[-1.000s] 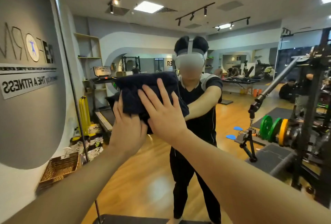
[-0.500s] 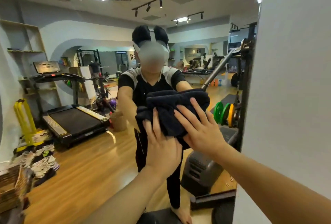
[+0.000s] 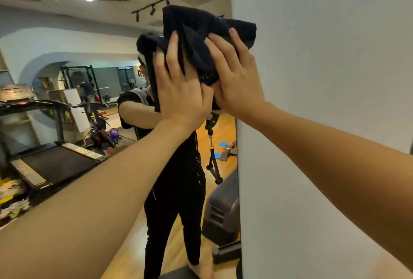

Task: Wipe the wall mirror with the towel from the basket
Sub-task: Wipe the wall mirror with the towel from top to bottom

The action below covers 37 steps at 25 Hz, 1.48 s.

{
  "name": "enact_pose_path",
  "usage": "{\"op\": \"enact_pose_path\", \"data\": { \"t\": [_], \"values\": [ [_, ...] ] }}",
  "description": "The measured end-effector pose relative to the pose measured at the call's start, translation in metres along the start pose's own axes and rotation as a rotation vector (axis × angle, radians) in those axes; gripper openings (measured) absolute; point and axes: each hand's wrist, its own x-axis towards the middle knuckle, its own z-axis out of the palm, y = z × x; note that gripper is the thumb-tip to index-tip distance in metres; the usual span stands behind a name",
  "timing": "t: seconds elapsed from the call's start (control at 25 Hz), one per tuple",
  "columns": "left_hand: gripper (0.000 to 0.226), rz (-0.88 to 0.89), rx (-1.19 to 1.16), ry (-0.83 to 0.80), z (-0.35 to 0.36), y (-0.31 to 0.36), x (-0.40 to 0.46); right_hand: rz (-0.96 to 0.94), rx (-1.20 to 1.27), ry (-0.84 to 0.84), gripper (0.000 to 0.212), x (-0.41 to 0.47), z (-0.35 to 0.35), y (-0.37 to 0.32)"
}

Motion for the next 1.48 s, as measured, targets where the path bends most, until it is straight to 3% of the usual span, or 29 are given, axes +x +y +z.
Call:
{"op": "enact_pose_path", "data": {
  "t": [0.16,0.4,0.64,0.76,1.08,1.48],
  "values": [
    [0.074,0.085,0.019,0.023,0.012,0.003,-0.057,0.051,0.042,0.034,0.062,-0.062,0.011,-0.014],
    [0.069,0.122,0.069,-0.184,0.027,0.007,-0.169,0.096,0.057,-0.128,0.069,-0.183,0.011,-0.040],
    [0.062,0.140,0.029,-0.177,0.006,-0.018,-0.191,0.275,0.037,-0.253,0.070,-0.188,0.008,-0.096],
    [0.070,0.110,-0.025,-0.236,-0.012,-0.046,-0.206,0.311,0.060,-0.311,0.074,-0.183,0.011,-0.134],
    [0.066,0.066,-0.001,-0.344,-0.096,-0.185,-0.233,0.288,0.133,-0.400,0.084,-0.153,0.048,-0.285],
    [0.069,-0.044,0.054,-0.406,-0.230,-0.400,-0.271,0.185,0.191,-0.424,0.086,-0.101,0.120,-0.523]
  ]
}}
